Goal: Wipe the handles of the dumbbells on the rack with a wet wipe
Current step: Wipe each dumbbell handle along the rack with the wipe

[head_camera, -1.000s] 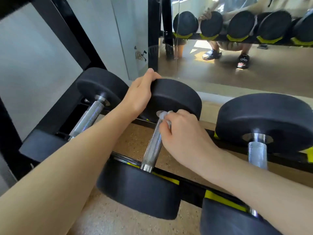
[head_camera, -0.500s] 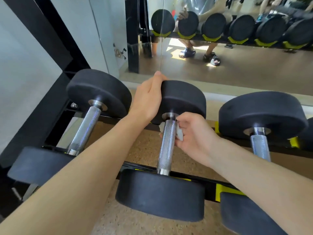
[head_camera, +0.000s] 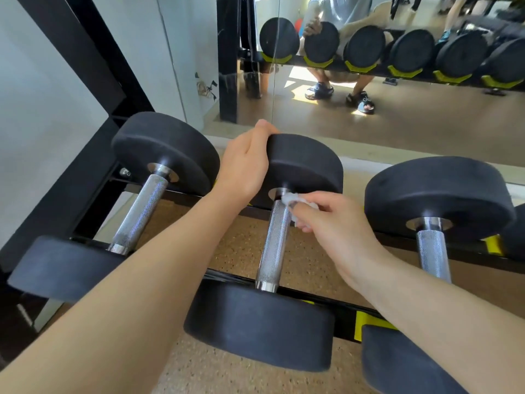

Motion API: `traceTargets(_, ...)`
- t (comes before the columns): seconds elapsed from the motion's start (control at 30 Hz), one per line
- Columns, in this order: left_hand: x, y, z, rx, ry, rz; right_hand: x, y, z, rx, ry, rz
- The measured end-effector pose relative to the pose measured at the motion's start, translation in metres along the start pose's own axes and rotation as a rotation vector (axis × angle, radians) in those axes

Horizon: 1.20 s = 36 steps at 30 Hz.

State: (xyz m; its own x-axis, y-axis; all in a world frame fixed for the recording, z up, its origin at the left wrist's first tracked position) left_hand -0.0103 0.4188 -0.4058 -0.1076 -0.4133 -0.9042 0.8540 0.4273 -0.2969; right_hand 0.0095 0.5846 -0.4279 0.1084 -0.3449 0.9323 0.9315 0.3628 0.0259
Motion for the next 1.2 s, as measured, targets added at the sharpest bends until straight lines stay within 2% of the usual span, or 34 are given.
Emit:
traceTargets(0.13,-0.002,0.000,0.001,0.024,-0.002,-0.002,0.015,0.007,-0.009,-0.012,0.423,0.639)
traceTargets(0.2,-0.003,0.001,0.002,0.034,-0.006,-0.017,0.015,-0.003,-0.021,-0.007,0.813,0.847)
traceTargets(0.27,-0.003,0.001,0.002,0.037,-0.021,-0.025,0.007,-0.009,-0.028,0.004,1.146,0.942)
traceTargets(0.33,-0.003,0.002,0.001,0.046,-0.023,-0.011,-0.002,-0.009,-0.027,0.040,1.196,0.875)
traceTargets(0.47,-0.002,0.002,0.001,0.045,-0.039,0.003,0.002,-0.007,-0.017,0.180,1.030,0.838)
traceTargets(0.5,-0.002,0.002,0.001,0.040,-0.049,-0.008,0.007,-0.007,-0.011,0.149,0.974,0.856)
traceTargets(0.57,-0.002,0.002,0.003,0.033,-0.059,-0.018,0.012,-0.005,0.001,-0.023,0.886,0.860)
traceTargets(0.63,-0.002,0.002,0.002,0.029,-0.061,-0.017,0.011,-0.001,0.006,-0.124,0.770,0.639)
traceTargets(0.73,-0.004,0.003,0.001,0.027,-0.024,0.023,0.004,0.003,-0.003,-0.120,0.602,0.325)
traceTargets(0.8,-0.007,0.003,0.000,0.020,-0.006,0.037,0.001,0.002,-0.006,-0.071,0.496,0.182)
traceTargets(0.87,-0.007,0.004,0.001,0.013,-0.003,0.036,0.003,0.005,-0.004,0.031,0.453,0.115)
traceTargets(0.93,-0.006,0.003,0.001,0.020,0.000,0.036,0.009,0.013,-0.004,0.144,0.385,0.169)
traceTargets(1.0,-0.005,0.002,0.001,0.020,0.006,0.035,0.018,0.020,-0.006,0.242,0.368,0.356)
traceTargets(1.1,-0.005,0.002,0.002,0.014,0.013,0.036,0.016,0.019,-0.013,0.451,0.630,0.610)
traceTargets(1.2,-0.007,0.002,0.001,0.020,0.017,0.034,0.012,0.016,-0.012,0.581,0.725,0.579)
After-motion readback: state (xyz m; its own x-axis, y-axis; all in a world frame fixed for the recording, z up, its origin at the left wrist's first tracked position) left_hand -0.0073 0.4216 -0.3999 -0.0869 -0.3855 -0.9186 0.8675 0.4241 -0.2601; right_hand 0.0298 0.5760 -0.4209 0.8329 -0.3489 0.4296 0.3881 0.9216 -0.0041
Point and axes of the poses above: each hand's wrist, its own y-axis away from the middle knuckle, its own z-axis out of the back of the hand, x = y × z, the point moved 1 cm from there along -y, towards the middle knuckle, and after that the axes turned 4 degrees about y, right-handed, at the moved point
